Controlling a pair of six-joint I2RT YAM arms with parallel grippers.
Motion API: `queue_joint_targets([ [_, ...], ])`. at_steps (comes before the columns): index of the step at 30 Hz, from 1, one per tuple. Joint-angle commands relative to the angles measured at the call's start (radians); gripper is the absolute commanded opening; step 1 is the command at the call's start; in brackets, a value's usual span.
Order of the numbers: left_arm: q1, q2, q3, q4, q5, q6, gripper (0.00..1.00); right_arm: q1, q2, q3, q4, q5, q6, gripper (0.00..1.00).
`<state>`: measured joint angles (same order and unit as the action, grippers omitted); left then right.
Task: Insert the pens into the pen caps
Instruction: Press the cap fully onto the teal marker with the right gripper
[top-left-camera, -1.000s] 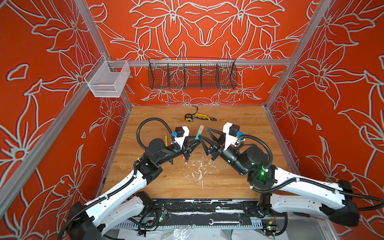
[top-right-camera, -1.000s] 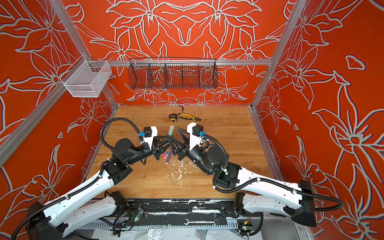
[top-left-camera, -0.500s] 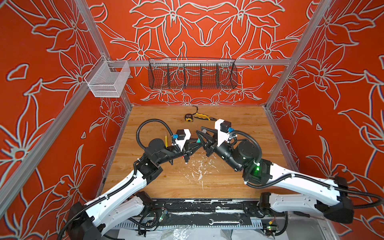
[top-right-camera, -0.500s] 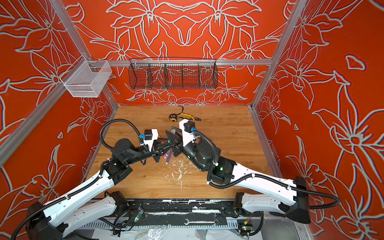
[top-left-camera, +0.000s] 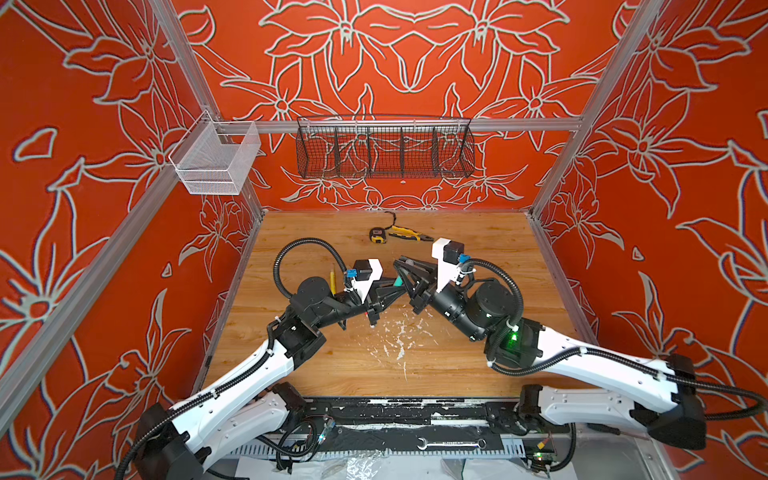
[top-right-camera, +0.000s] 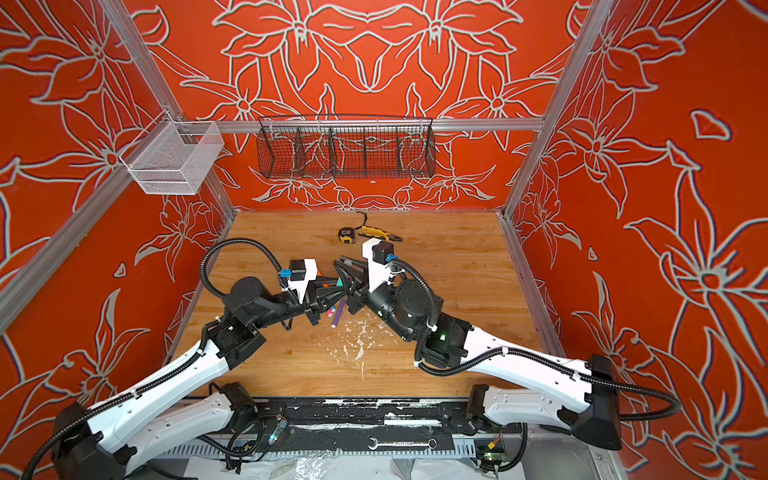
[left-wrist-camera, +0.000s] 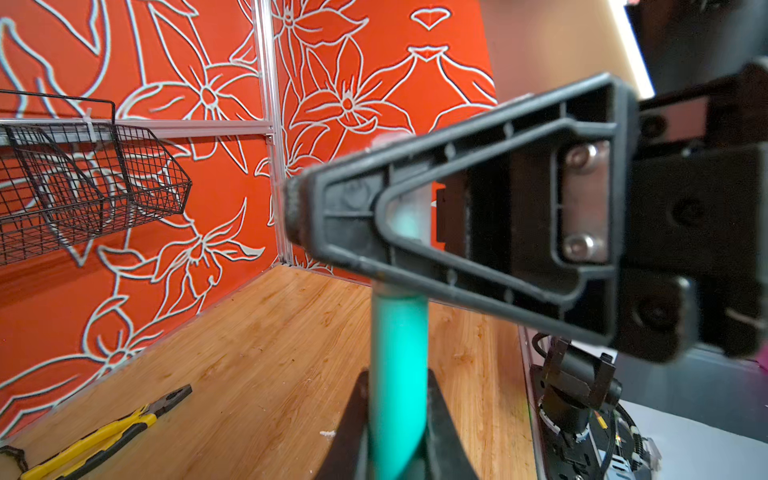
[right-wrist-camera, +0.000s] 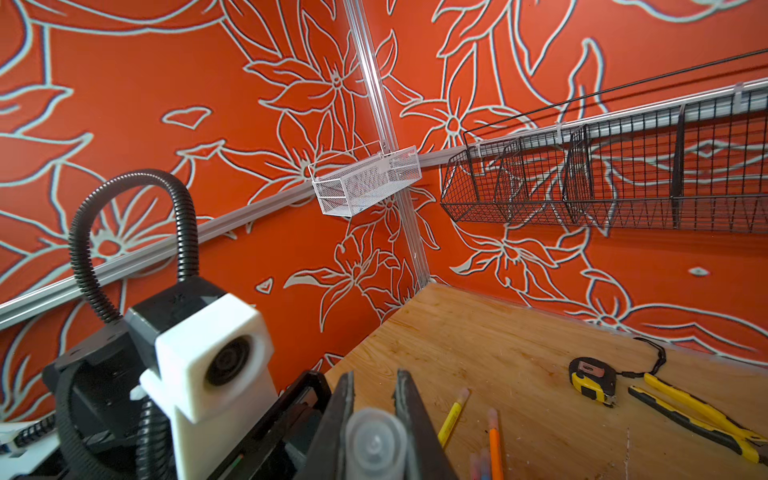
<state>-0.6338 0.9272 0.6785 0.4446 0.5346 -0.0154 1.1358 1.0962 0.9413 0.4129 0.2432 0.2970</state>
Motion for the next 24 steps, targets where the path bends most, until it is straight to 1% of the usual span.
queue_joint_targets([
  [1, 0.002, 0.025, 0.031, 0.062, -0.048, 0.005, 0.00, 0.030, 0.021, -0.062, -0.042, -0.163, 0.085, 0.00],
  [6, 0.002, 0.051, 0.063, 0.077, -0.137, 0.018, 0.00, 0.063, 0.020, -0.141, -0.064, -0.150, 0.113, 0.00],
  [9, 0.002, 0.099, 0.113, 0.068, -0.171, 0.026, 0.00, 0.079, 0.040, -0.182, -0.058, -0.160, 0.131, 0.00],
  [12, 0.002, 0.121, 0.164, 0.052, -0.199, 0.029, 0.00, 0.110, 0.078, -0.201, -0.044, -0.161, 0.123, 0.00],
  [17, 0.002, 0.130, 0.204, 0.064, -0.262, 0.034, 0.00, 0.162, 0.116, -0.217, -0.025, -0.137, 0.105, 0.00],
  [21, 0.003, 0.119, 0.231, 0.058, -0.348, 0.039, 0.00, 0.176, 0.139, -0.267, 0.046, -0.140, 0.133, 0.00],
  [22, 0.005, 0.113, 0.243, 0.051, -0.377, 0.033, 0.00, 0.176, 0.146, -0.285, 0.073, -0.148, 0.140, 0.00],
  [24, 0.020, 0.106, 0.265, 0.034, -0.397, 0.013, 0.00, 0.177, 0.156, -0.327, 0.148, -0.184, 0.149, 0.00],
])
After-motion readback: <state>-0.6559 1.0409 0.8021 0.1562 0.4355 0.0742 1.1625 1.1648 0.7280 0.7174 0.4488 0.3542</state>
